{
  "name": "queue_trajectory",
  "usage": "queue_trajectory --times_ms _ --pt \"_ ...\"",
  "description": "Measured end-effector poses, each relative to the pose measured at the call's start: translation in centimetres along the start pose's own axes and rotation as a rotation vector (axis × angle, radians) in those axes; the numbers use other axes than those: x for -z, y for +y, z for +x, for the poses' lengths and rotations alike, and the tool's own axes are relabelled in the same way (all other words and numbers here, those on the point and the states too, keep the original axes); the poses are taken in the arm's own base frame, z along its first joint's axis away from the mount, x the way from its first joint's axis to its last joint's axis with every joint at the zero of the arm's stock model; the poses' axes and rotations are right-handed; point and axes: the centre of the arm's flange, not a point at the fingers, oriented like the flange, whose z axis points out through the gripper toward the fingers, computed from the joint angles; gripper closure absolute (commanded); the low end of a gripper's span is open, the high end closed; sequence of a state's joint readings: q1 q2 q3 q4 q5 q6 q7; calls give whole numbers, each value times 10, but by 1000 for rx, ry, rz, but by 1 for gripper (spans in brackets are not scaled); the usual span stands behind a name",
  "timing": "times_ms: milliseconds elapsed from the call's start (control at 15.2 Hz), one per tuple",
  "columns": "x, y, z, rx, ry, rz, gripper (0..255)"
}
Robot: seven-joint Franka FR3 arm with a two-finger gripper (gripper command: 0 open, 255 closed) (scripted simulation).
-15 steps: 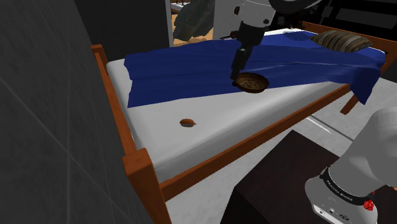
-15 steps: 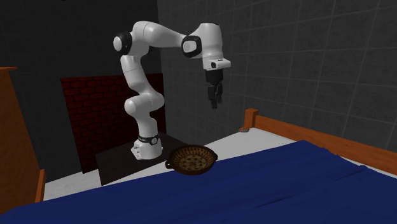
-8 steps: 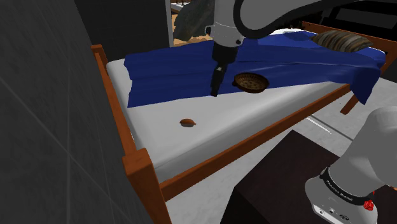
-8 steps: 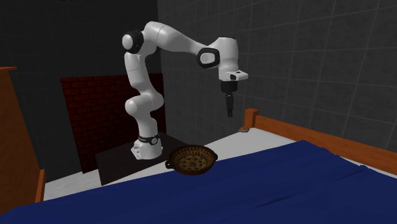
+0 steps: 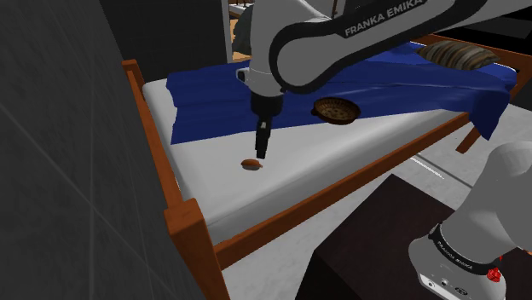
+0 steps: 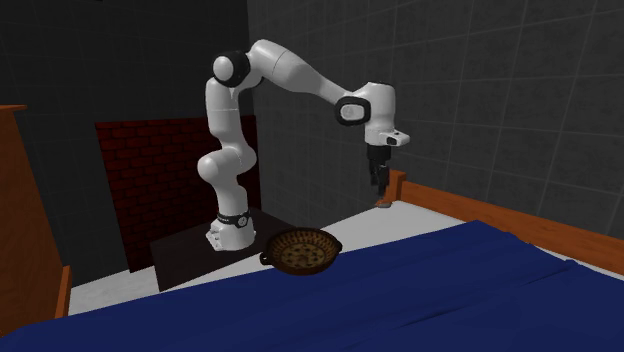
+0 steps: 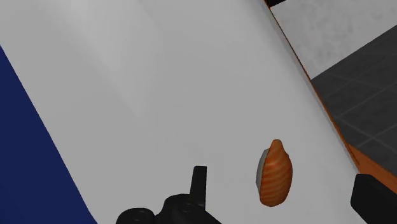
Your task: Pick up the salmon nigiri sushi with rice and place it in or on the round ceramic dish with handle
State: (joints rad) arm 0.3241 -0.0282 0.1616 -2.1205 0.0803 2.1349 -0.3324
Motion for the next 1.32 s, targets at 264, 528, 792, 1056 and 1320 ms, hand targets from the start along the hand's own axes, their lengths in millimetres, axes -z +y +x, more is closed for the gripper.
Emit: queue_trajectory --times_ms 264,528,792,1056,1320 --pt "-24 -11 12 38 -7 6 0" --pt "-45 -12 14 41 -7 6 0" --pt "-53 -13 14 41 -7 6 0" --pt "-53 -13 14 41 -7 6 255" --pt "-53 -13 14 41 -7 6 255"
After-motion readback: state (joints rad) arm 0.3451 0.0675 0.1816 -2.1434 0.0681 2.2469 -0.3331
